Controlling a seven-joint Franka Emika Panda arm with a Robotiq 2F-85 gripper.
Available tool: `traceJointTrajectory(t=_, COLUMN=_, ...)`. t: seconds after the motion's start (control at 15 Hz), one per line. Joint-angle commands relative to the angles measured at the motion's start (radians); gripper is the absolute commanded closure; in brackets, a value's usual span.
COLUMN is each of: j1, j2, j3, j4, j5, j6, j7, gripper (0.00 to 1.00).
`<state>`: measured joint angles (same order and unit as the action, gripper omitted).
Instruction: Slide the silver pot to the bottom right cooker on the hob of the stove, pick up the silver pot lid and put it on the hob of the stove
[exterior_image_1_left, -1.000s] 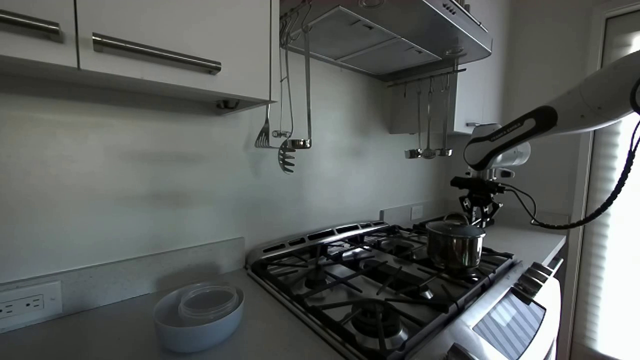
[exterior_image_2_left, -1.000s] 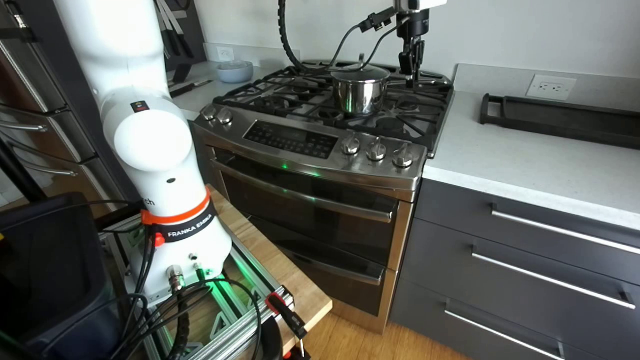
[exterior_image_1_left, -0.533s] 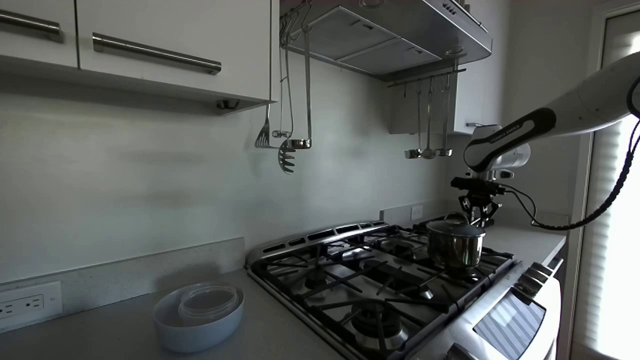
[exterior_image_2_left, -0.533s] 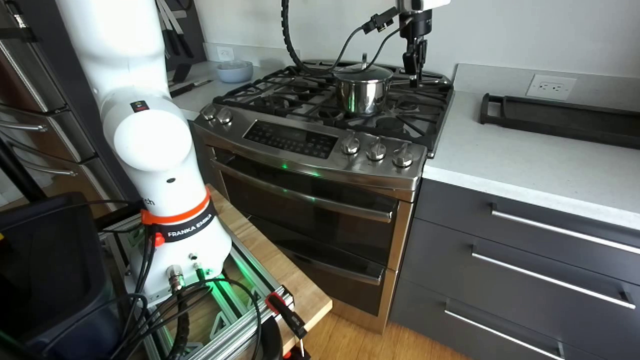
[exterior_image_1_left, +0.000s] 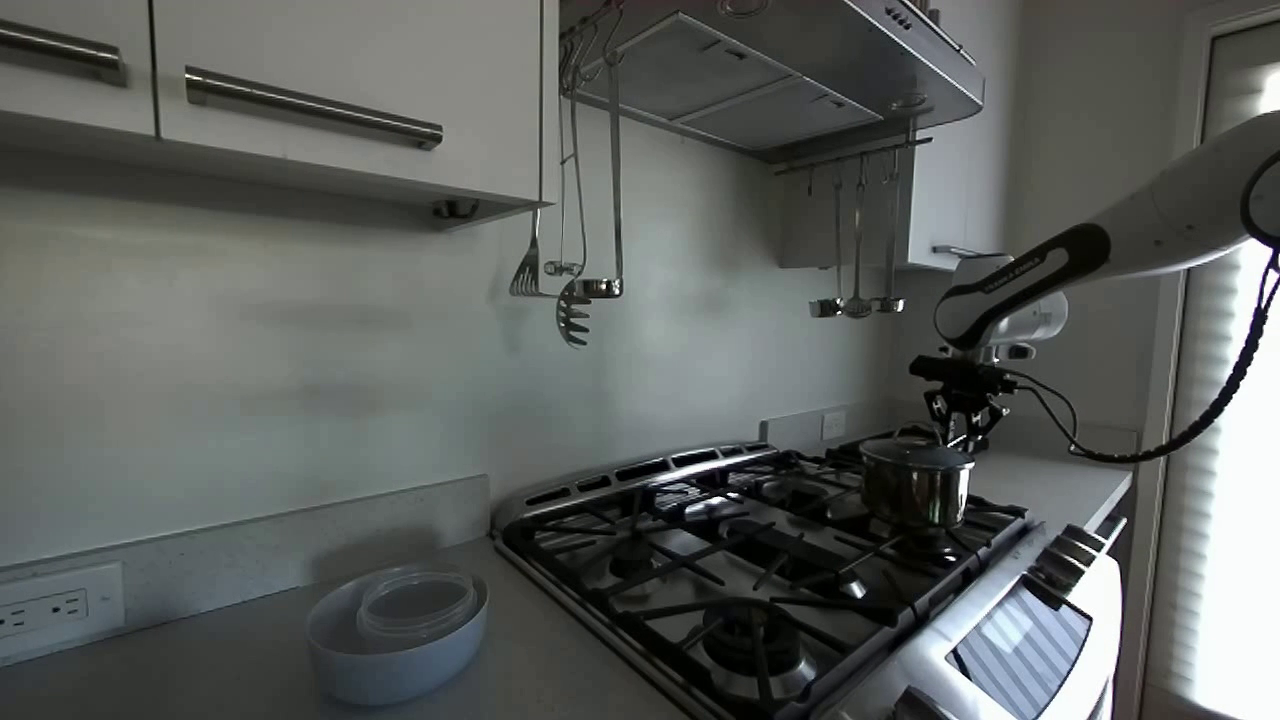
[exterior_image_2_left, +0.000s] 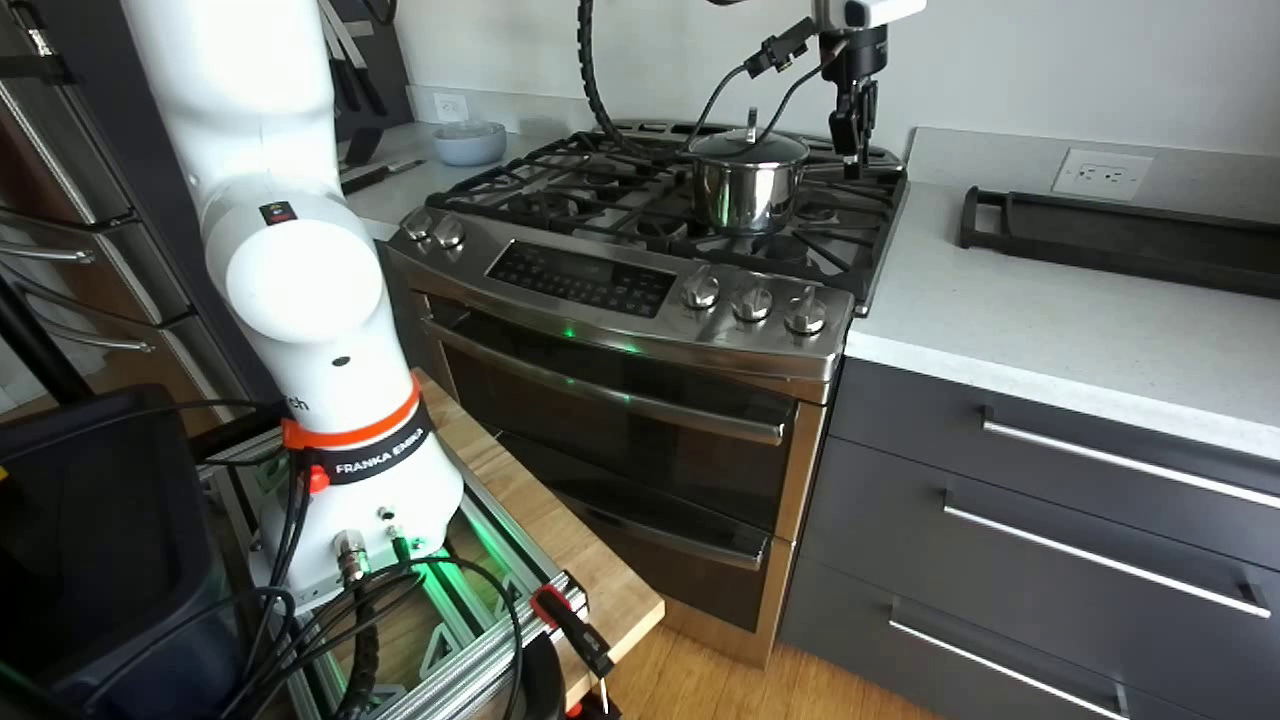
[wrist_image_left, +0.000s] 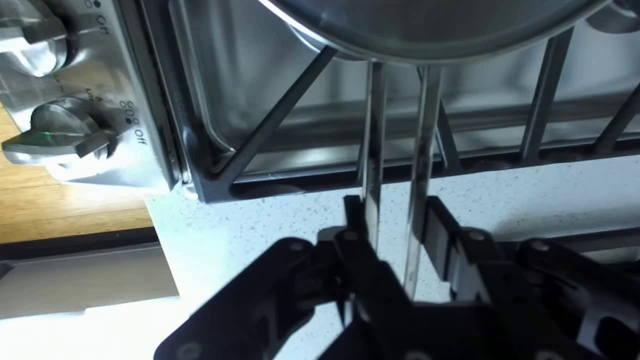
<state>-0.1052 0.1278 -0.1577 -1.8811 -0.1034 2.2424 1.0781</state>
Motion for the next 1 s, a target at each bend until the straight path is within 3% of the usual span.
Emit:
traceJointTrajectory(t=0.0, j1=-0.011, j2=0.015, j3=-0.012, j4=0.026, j5=-0.006, j6=0.017, j7=-0.039, gripper=0.92)
traceJointTrajectory(t=0.93, j1=-0.017, j2=0.037, j3=-0.025, j4=0.039, j5=-0.001, j6=0.017, j7=-0.067, gripper=0.92)
